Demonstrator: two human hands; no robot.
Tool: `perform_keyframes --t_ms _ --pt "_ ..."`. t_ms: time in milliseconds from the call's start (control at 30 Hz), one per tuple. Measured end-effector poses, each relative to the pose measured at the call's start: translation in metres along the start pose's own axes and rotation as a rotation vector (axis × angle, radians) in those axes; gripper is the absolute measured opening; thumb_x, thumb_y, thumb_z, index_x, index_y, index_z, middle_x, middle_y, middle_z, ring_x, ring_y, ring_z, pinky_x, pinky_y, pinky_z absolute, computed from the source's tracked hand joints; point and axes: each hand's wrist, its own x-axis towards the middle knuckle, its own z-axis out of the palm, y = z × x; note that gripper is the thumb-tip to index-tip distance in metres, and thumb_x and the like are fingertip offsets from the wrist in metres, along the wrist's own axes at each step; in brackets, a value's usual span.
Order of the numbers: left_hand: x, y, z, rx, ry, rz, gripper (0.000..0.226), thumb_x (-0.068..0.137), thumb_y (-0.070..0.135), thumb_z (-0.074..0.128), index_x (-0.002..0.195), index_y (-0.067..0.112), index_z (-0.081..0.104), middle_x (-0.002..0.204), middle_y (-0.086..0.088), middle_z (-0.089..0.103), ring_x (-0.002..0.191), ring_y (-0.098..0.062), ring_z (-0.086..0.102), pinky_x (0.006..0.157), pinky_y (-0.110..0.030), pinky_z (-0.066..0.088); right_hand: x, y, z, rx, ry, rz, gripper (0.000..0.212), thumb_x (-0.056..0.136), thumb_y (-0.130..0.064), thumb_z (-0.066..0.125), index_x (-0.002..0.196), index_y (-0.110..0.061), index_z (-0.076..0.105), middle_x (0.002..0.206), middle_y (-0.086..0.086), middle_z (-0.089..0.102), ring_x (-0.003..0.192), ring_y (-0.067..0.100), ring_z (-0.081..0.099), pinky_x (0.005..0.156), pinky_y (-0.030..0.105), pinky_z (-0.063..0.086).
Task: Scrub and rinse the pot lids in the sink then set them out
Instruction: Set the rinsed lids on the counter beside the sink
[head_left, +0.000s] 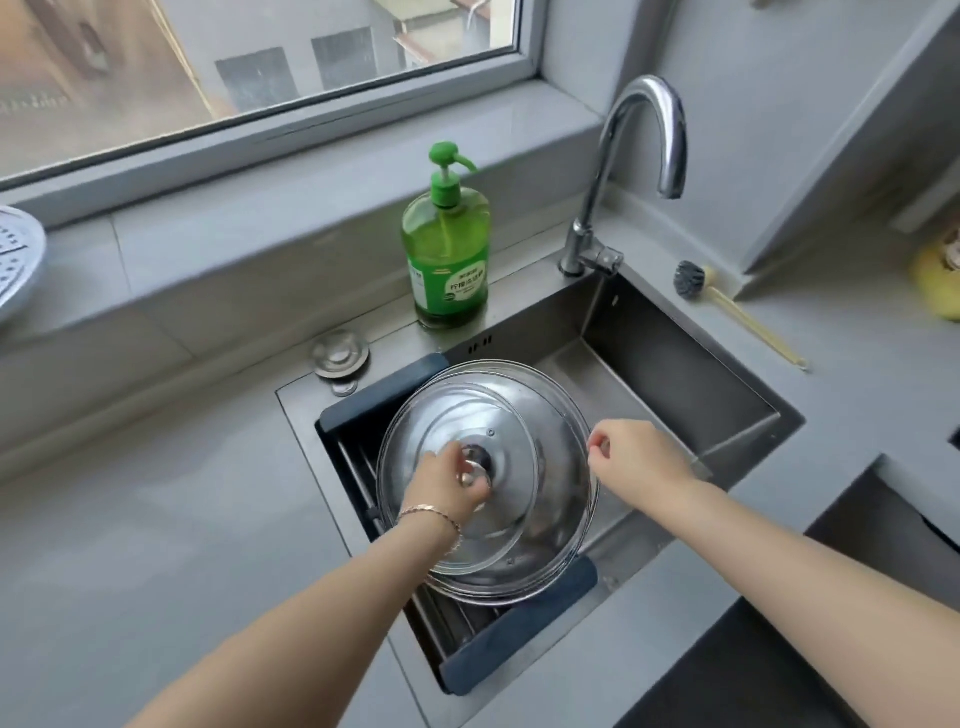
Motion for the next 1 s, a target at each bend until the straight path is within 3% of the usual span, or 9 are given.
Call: perform_keyframes --t_ms 67,200,367,467,533,667,767,900,1000 --pt "-0.008 -0.003 -0.005 -0.176 0.083 -0.082 0.014 0.078 0.019 0.065 0.084 0.014 0.053 0.082 -0.009 0.064 0.071 -0.025 0.063 0.061 -0.036 0.053 0.001 0.006 -0.006 0.036 0.038 0.016 0.020 0.090 -0.021 0.046 0.098 -0.020 0.064 0.104 0.002 0.067 0.093 0.026 0.060 0.070 0.029 0.045" --pt "-0.031 -0.013 -0.020 -0.520 0.216 -0.149 0.013 0.085 0.010 0.062 0.081 0.016 0.052 0.069 -0.004 0.061 0.056 -0.013 0.058 0.047 -0.017 0.044 0.001 0.007 -0.010 0.085 0.022 0.014 0.020 0.089 -0.020 0.047 0.097 -0.020 0.065 0.103 0.004 0.067 0.093 0.028 0.060 0.072 0.029 0.047" --pt "-0.051 -0.026 -0.062 -0.792 0.343 -0.132 0.020 0.089 -0.003 0.051 0.074 0.010 0.050 0.054 -0.004 0.050 0.036 -0.002 0.045 0.037 -0.015 0.038 0.012 -0.042 0.015 0.040 -0.042 -0.273 0.027 0.091 -0.019 0.046 0.113 -0.016 0.060 0.120 0.008 0.056 0.107 0.029 0.055 0.087 0.033 0.045" --pt "-0.057 -0.033 -0.083 -0.857 0.395 -0.171 0.020 0.090 -0.002 0.050 0.074 0.011 0.052 0.053 -0.004 0.050 0.039 -0.010 0.044 0.036 -0.017 0.036 0.021 -0.089 0.036 -0.091 -0.148 -0.510 0.045 0.092 -0.031 0.051 0.134 -0.018 0.043 0.133 0.007 0.037 0.110 0.030 0.053 0.080 0.032 0.040" --pt "-0.060 -0.037 -0.091 -0.885 0.418 -0.196 0.017 0.091 0.005 0.051 0.076 0.012 0.054 0.055 -0.004 0.053 0.047 -0.018 0.045 0.040 -0.019 0.038 0.029 -0.117 0.052 -0.258 -0.176 -0.611 0.055 0.089 -0.039 0.054 0.137 -0.018 0.037 0.134 0.009 0.035 0.109 0.032 0.054 0.081 0.036 0.044" --pt "-0.065 -0.045 -0.101 -0.876 0.458 -0.213 0.015 0.092 0.009 0.052 0.077 0.011 0.055 0.046 0.001 0.055 0.040 -0.015 0.046 0.038 -0.019 0.038 0.041 -0.139 0.084 -0.544 -0.214 -0.518 0.048 0.090 -0.035 0.054 0.131 -0.016 0.040 0.124 0.008 0.054 0.109 0.029 0.056 0.083 0.034 0.045" --pt "-0.072 -0.049 -0.104 -0.878 0.460 -0.221 0.012 0.090 0.007 0.053 0.079 0.008 0.055 0.051 0.000 0.058 0.042 -0.013 0.049 0.038 -0.018 0.038 0.040 -0.139 0.090 -0.528 -0.194 -0.489 0.046 0.088 -0.024 0.055 0.130 -0.014 0.039 0.119 0.007 0.058 0.107 0.028 0.057 0.084 0.035 0.049" --pt "-0.078 -0.052 -0.106 -0.894 0.461 -0.228 0.011 0.088 0.006 0.056 0.078 0.009 0.054 0.043 0.008 0.057 0.035 -0.002 0.047 0.037 -0.017 0.038 0.029 -0.127 0.065 -0.400 -0.143 -0.513 0.047 0.082 -0.029 0.062 0.122 -0.016 0.042 0.115 0.007 0.057 0.105 0.028 0.056 0.075 0.032 0.045" --pt "-0.082 -0.052 -0.109 -0.887 0.464 -0.227 0.011 0.088 0.006 0.057 0.077 0.009 0.054 0.045 0.005 0.057 0.037 -0.004 0.048 0.036 -0.017 0.039 0.018 -0.116 0.032 -0.361 -0.014 -0.543 0.043 0.080 -0.032 0.061 0.117 -0.018 0.044 0.112 0.005 0.058 0.103 0.028 0.056 0.071 0.030 0.039"
